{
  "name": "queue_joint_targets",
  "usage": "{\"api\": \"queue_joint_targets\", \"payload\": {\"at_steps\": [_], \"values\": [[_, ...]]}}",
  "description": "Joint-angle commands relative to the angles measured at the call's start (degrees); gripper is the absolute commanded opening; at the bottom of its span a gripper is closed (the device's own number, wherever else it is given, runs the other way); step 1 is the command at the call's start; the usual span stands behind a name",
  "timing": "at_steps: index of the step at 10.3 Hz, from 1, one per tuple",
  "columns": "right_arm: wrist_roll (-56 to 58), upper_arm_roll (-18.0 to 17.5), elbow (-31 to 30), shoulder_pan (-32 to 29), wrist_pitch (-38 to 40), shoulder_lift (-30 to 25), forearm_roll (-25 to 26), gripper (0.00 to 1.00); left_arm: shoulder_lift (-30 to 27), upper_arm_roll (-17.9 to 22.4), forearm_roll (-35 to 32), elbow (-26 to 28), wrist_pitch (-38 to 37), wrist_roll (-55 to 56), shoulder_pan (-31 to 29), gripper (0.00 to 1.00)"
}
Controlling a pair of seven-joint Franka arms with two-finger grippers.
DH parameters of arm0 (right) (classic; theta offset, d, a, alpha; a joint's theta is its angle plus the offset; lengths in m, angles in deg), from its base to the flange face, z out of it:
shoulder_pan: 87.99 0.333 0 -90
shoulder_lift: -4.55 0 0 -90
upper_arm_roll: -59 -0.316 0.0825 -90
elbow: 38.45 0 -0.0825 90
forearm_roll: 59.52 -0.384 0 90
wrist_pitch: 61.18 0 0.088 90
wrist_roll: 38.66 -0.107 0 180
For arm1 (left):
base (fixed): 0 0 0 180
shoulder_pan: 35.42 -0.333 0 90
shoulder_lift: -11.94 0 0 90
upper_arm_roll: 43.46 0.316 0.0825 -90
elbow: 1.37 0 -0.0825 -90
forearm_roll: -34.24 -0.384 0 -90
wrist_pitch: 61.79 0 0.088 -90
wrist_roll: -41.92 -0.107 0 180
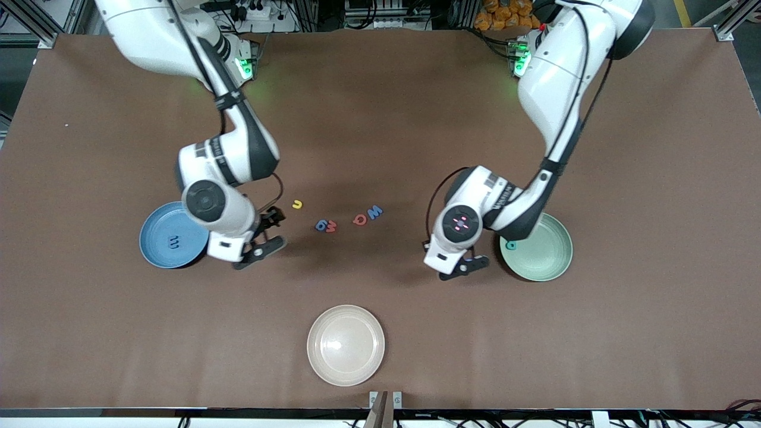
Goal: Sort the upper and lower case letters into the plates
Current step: 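Place H on the green plate while the right gripper returns to the letters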
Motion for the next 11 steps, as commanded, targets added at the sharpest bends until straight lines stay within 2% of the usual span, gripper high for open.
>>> {"api": "queue_joint_targets", "payload": {"at_steps": [1,2,5,6,7,9,11], "values": [[0.1,0.48,-0.07,5.58,-4.82,2.41,0.18,1.0,-3.35,-0.44,1.07,2.15,-6.0,-15.6,-7.03,0.05],[0.63,0.48,-0.07,6.91,-8.41,4.25,0.28,1.0,-4.31,-0.44,1.07,2.94,-7.15,-21.41,-9.93,0.05],[5.8,0.39,0.54,7.53,-14.59,8.21,-0.25,1.0,-8.35,-0.44,0.98,9.52,-7.43,-28.57,-14.87,0.06],[5.9,0.04,0.54,7.53,-14.86,8.57,-0.34,1.0,-8.8,-0.44,0.98,10.15,-7.43,-31.64,-16.45,0.27],[5.91,-0.66,0.45,7.45,-14.87,8.66,-0.43,1.0,-8.54,-0.44,1.07,10.24,-7.43,-32.54,-17.07,0.99],[5.91,-0.84,-0.33,7.45,-14.78,8.66,-0.51,1.0,-8.36,-0.44,1.16,9.9,-7.43,-32.37,-16.65,1.0],[5.65,-1.19,-3.92,7.1,-14.69,7.35,-1.73,1.0,-8.36,-0.52,2.55,9.46,-7.17,-31.32,-14.55,1.0]]}}
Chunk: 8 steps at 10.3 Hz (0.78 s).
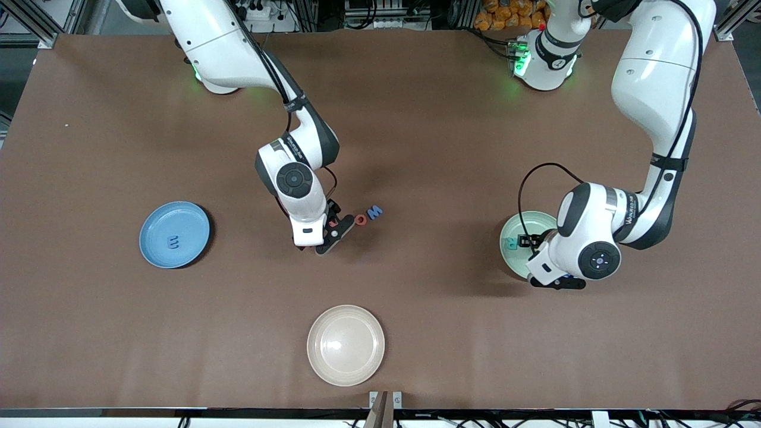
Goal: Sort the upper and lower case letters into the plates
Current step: 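Place H on the green plate while the right gripper returns to the letters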
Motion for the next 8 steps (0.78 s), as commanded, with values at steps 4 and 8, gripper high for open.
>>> {"api": "queue_joint_targets", "payload": {"at_steps": [4,8], "values": [[1.93,-0.7,-4.8,1.07,-4.11,-2.32,-5.06,1.0,-1.37,0.24,7.56,1.2,5.98,16.94,8.96,1.0],[7.46,-0.7,-4.8,1.17,-7.3,-1.62,-4.97,1.0,0.39,0.24,7.56,-0.03,9.07,29.46,13.91,1.0]]}}
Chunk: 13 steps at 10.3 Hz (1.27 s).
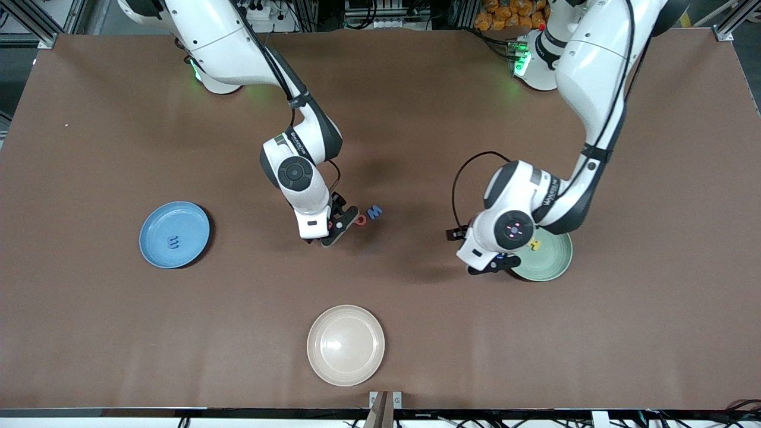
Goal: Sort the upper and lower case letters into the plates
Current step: 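Place H on the green plate while the right gripper returns to the letters, then grasp blue W with the left gripper while the right gripper grasps pink m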
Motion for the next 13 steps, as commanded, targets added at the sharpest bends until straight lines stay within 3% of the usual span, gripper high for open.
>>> {"api": "queue_joint_targets", "payload": {"at_steps": [1,4,9,10,11,12,13], "values": [[3.27,0.07,-1.82,-0.16,-1.89,-0.82,-0.9,1.0,0.29,0.64,1.24,-0.18,1.32,2.91,0.48,1.0],[3.45,0.07,-1.47,0.1,-2.85,0.05,-0.9,1.0,0.38,0.55,2.28,-0.18,2.54,5.01,0.65,1.0],[4.25,0.07,-1.3,0.1,-3.83,1.37,-0.72,1.0,1.25,0.64,3.61,-0.18,7.99,19.5,3.91,1.0],[4.33,0.07,-1.21,0.1,-4.0,1.46,-0.63,0.86,1.26,0.64,4.66,-0.18,8.35,23.45,4.6,1.0],[4.33,0.07,-1.29,0.1,-4.87,1.46,-0.72,0.1,1.26,0.64,4.93,-0.18,8.96,26.88,4.87,1.0],[4.33,0.07,-1.29,0.1,-4.97,1.46,-0.72,0.0,1.34,0.55,4.93,-0.18,9.66,31.0,5.14,1.0],[4.33,0.07,-1.38,0.1,-4.97,1.46,-0.72,0.0,1.52,0.55,5.02,-0.18,10.45,33.74,5.4,1.0]]}}
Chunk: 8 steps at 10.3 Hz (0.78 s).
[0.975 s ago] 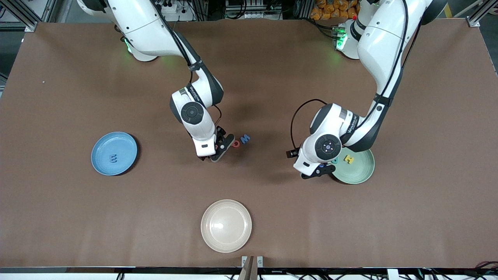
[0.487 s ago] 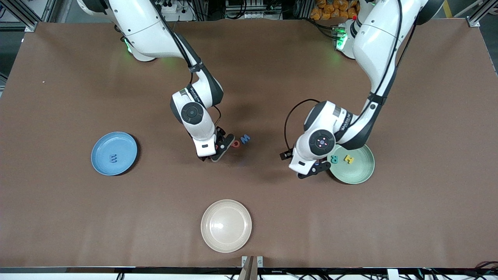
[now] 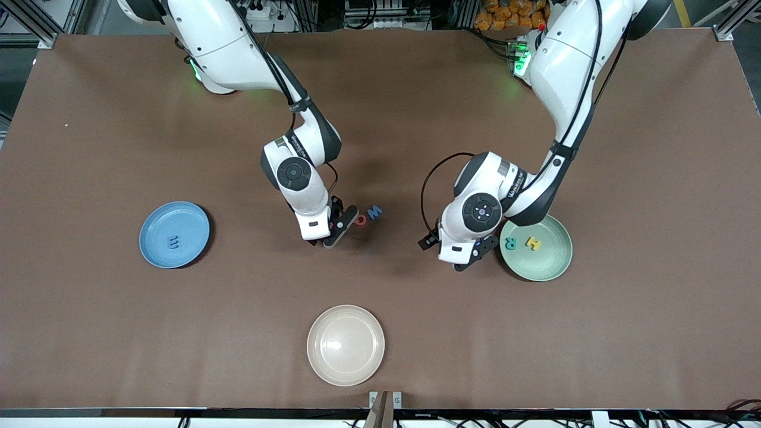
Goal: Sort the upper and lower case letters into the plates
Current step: 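Grasp blue W with the left gripper while the right gripper grasps pink m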
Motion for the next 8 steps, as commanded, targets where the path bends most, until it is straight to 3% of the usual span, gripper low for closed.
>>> {"api": "queue_joint_targets", "payload": {"at_steps": [1,3,6,8], "values": [[1.24,-0.02,-0.69,0.12,-0.7,0.22,-0.72,0.0,0.4,0.46,1.95,-0.25,2.13,7.47,1.53,1.0],[0.63,-0.02,-0.6,0.21,-0.09,0.13,-0.81,0.0,0.49,0.55,1.87,-0.25,3.9,14.16,3.19,1.0],[0.36,-0.02,-0.43,-1.28,1.14,-2.49,-1.42,0.0,1.1,0.46,5.44,-0.6,5.64,14.88,4.95,1.0],[0.1,-0.02,3.07,-5.66,7.44,-3.99,-1.78,0.0,1.11,0.55,7.93,-0.52,6.8,15.67,5.83,1.0]]}}
